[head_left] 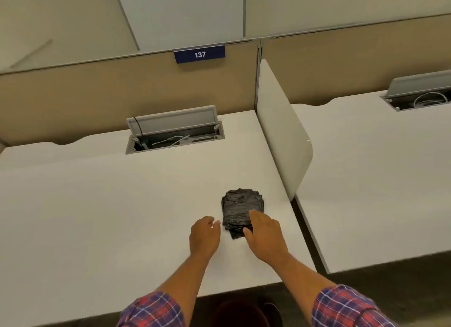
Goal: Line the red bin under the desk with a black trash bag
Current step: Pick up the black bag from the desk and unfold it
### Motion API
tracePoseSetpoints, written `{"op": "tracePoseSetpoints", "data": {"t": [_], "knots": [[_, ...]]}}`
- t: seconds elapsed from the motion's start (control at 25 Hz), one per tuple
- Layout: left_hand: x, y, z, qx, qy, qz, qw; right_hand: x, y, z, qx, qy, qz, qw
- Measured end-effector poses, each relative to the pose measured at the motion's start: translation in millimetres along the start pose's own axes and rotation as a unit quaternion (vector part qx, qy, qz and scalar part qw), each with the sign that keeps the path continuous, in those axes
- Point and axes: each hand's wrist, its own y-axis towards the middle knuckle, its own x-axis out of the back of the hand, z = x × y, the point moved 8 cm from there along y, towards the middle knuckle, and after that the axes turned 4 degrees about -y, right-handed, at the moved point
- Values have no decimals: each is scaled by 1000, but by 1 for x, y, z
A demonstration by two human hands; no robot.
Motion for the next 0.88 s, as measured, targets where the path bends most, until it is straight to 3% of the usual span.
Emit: {"op": "tracePoseSetpoints", "data": {"t": [0.24,0.36,0.52,0.64,0.72,0.88], "knots": [[-29,21,-3,144,55,-6,988,-11,39,-26,44,10,46,998],[-36,19,-5,190,32,-21,981,-17,43,-29,68,12,71,995],[-47,16,-11,197,-80,-44,976,-11,47,-33,62,42,53,996],[-49,3,-28,163,-216,-56,961,4,49,-45,-2,153,-3,988],[-55,-6,-33,175,-326,-41,928,12,49,-58,-62,239,-21,969],[-58,-20,-47,217,-583,-2,783,25,37,-75,-173,354,-31,918]]}}
